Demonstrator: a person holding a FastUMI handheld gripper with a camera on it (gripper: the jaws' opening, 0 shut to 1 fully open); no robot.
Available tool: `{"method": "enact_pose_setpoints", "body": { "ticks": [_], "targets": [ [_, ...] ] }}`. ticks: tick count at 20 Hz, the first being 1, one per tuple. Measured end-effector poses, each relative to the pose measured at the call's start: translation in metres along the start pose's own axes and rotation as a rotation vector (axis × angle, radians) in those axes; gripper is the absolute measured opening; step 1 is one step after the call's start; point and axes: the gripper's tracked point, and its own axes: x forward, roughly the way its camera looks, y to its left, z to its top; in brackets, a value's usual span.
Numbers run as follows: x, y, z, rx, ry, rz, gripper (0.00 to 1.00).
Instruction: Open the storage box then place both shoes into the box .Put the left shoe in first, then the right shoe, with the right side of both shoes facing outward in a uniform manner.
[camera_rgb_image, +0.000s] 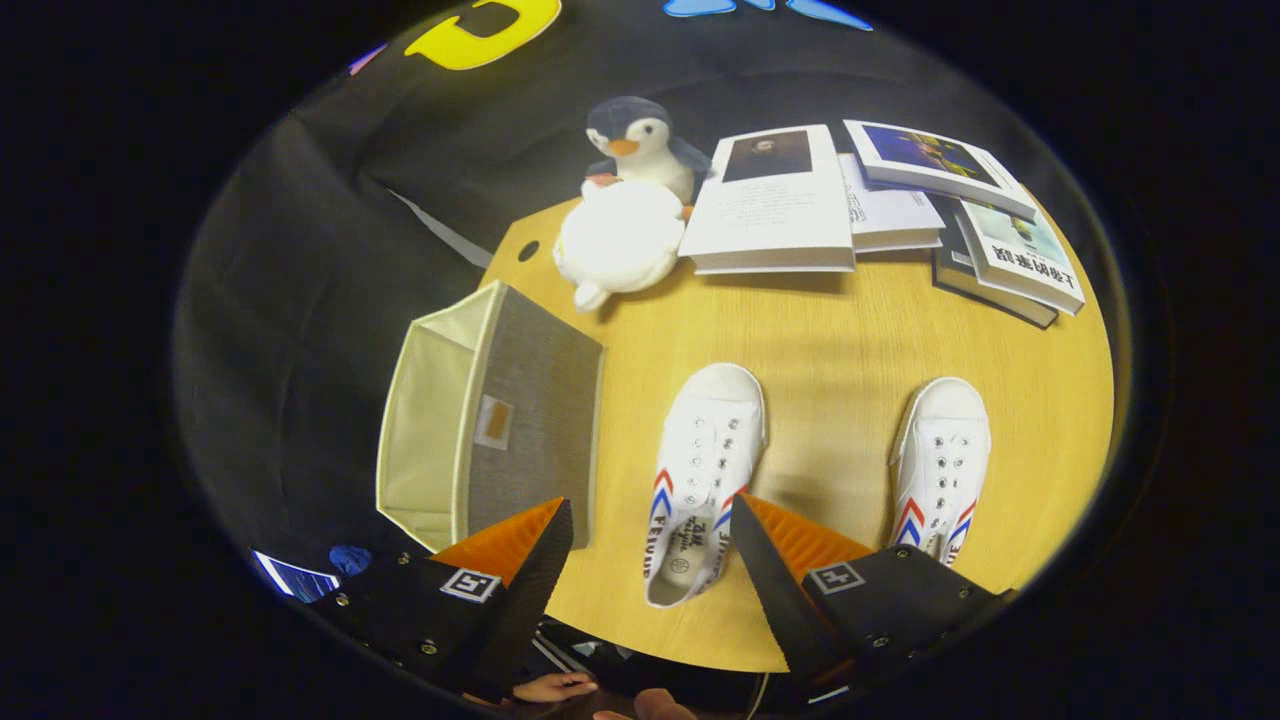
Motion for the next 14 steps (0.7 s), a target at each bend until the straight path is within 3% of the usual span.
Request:
{"method": "enact_pose_setpoints", "body": {
  "ticks": [10,13,14],
  "targets": [
    [0.057,-0.050,-0.043,-0.003,0.165,-0.092,0.96],
    [0.084,-0.053,-0.043,-0.005,0.185,-0.117,0.94],
    [0.082,-0.063,-0.049,-0.012,0.195,-0.137,0.89]
  ]
}}
